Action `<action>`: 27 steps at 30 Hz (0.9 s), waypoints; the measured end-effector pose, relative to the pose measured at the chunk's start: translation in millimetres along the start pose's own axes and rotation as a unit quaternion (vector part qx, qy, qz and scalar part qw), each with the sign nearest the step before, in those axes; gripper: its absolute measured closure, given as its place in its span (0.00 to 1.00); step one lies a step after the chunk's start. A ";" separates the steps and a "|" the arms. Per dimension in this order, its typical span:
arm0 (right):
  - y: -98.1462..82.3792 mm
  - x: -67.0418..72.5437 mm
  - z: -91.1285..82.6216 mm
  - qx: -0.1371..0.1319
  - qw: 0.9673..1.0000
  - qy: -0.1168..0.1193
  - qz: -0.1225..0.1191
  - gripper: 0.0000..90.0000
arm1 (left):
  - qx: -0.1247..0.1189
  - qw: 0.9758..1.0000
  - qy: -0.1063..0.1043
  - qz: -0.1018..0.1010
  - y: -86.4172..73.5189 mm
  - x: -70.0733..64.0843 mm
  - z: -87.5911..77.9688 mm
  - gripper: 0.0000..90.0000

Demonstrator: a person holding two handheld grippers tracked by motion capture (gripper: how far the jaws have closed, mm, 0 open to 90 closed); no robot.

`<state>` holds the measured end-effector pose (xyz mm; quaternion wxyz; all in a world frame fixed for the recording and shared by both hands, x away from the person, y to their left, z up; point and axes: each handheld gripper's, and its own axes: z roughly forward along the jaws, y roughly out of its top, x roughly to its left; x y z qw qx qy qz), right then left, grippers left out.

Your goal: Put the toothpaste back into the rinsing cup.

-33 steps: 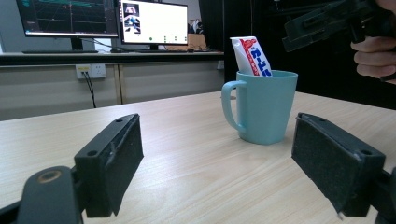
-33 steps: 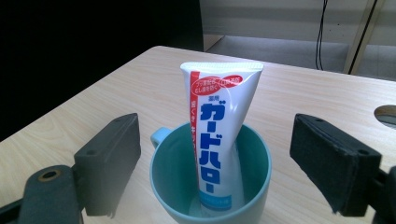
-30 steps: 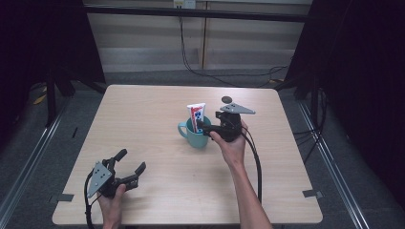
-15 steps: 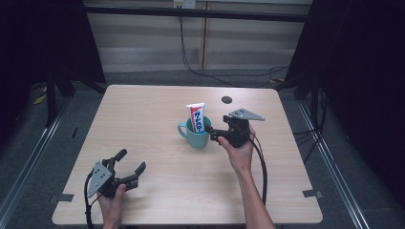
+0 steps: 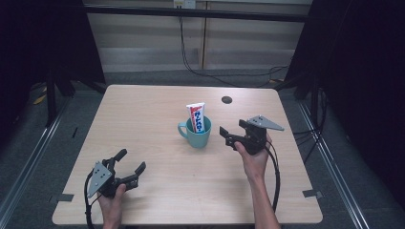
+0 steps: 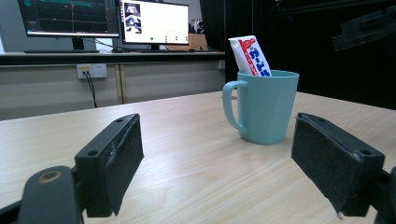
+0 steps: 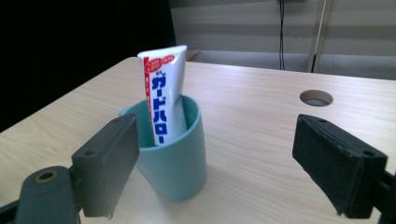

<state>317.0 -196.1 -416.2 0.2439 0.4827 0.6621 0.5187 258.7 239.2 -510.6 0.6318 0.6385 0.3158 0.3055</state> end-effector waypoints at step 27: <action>-61.1 -14.0 -38.2 0.000 0.998 -0.069 0.001 0.18 | 0.001 1.000 -0.001 0.000 0.0 -0.1 0.0 0.18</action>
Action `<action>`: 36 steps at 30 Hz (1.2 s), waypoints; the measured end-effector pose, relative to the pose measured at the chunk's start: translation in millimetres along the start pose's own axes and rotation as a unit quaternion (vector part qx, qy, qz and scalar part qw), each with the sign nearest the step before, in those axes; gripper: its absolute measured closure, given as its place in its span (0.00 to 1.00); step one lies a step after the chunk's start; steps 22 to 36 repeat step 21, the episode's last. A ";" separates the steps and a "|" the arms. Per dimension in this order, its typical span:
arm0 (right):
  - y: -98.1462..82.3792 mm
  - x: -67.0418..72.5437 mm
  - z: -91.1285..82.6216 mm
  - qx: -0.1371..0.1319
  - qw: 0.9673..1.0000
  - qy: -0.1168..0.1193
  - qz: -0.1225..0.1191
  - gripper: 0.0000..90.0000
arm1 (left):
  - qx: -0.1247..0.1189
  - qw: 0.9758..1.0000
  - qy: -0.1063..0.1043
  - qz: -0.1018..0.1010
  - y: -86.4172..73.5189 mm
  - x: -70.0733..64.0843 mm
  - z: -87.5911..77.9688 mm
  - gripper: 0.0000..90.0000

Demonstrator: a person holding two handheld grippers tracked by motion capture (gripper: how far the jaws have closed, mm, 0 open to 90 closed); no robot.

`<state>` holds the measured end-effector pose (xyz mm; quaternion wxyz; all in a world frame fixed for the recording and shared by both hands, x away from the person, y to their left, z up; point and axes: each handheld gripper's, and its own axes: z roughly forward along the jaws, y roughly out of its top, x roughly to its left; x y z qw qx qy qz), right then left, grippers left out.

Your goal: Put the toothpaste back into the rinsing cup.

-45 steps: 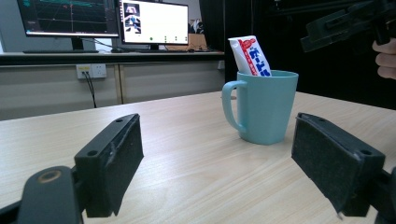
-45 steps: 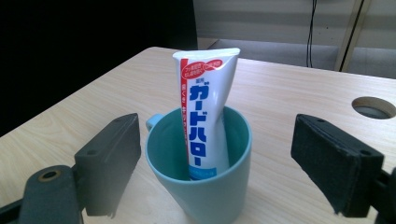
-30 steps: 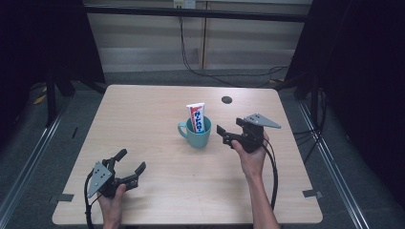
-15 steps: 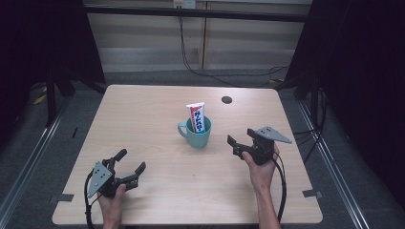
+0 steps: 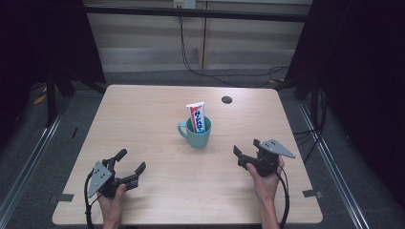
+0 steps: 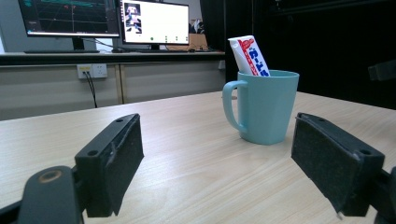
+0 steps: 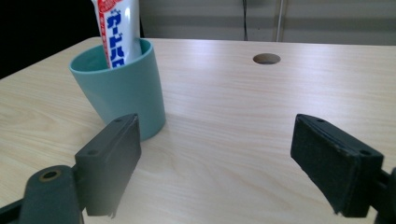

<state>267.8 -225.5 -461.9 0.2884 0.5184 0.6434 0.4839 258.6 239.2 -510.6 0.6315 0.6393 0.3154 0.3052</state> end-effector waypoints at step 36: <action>-41.6 -3.8 -1.9 0.008 0.999 -0.031 0.003 0.19 | 0.000 1.000 0.001 0.001 0.0 0.1 0.0 0.18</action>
